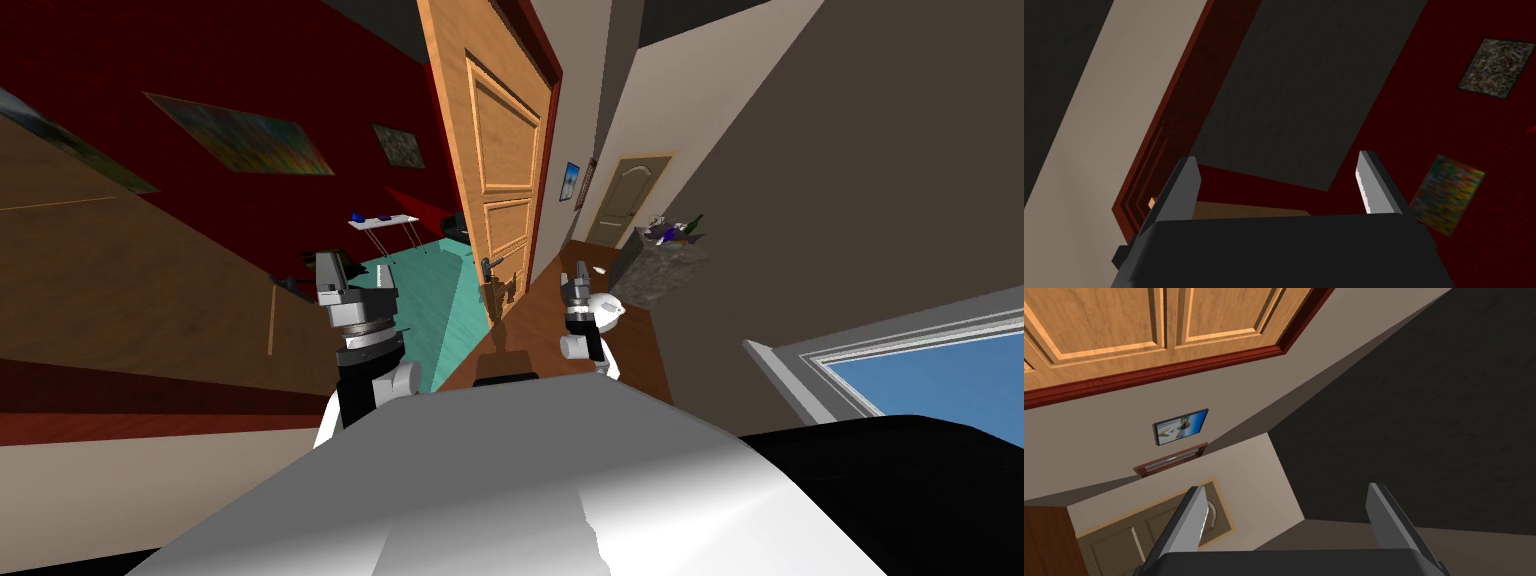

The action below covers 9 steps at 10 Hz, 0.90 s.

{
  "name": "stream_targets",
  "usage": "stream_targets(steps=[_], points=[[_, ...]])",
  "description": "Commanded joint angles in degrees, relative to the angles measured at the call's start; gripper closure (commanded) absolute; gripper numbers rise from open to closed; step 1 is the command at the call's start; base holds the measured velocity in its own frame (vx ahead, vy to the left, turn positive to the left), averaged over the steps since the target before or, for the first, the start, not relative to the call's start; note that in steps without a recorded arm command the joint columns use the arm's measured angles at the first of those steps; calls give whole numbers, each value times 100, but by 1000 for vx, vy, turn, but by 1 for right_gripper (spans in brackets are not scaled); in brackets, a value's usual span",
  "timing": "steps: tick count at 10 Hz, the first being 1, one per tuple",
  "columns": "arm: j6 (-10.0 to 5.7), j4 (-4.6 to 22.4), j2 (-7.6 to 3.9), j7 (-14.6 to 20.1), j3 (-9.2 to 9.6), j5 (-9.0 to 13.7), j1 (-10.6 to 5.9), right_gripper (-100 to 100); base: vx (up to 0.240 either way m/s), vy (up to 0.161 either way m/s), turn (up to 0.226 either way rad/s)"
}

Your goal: Push the door open

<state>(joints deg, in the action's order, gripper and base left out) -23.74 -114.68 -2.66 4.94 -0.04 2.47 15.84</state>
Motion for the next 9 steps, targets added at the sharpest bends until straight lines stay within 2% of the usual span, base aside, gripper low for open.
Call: stream_targets(steps=[1,3,4,6,7,8,9], points=[[-67,204,-20,55,40,-26,-24,-100,62,-47,33],[-105,563,-51,167,135,-123,-297,-100,52,-43,69],[-105,660,-51,167,135,-123,-297,-100,59,-48,40],[-146,1083,-76,291,241,-229,-597,-100,54,-57,79],[-146,1163,-76,291,241,-229,-597,-100,53,-50,45],[-167,1350,-89,353,293,-282,-748,-100,57,-51,58],[-167,1414,-89,353,293,-282,-748,-100,48,-40,37]])
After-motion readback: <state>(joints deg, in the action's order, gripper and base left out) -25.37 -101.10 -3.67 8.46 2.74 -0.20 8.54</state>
